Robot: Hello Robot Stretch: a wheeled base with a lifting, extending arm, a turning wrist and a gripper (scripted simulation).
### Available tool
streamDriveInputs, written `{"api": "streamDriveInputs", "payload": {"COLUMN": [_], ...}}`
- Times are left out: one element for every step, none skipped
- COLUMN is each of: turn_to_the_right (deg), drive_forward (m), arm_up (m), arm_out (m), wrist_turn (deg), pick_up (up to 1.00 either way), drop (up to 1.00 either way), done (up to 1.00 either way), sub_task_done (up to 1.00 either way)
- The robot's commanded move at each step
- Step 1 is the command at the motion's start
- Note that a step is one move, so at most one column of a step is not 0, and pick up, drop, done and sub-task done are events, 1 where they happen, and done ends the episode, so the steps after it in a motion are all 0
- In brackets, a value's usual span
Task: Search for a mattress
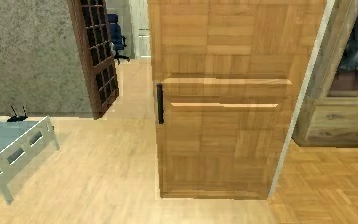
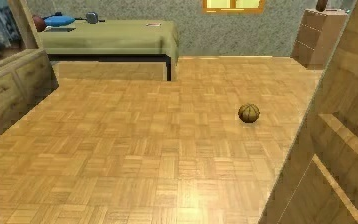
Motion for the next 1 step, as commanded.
{"api": "streamDriveInputs", "payload": {"turn_to_the_right": [-45.0], "drive_forward": [0.00], "arm_up": [0.00], "arm_out": [0.00], "wrist_turn": [0.0], "pick_up": [0.00], "drop": [0.00], "done": [0.00], "sub_task_done": [0.00]}}
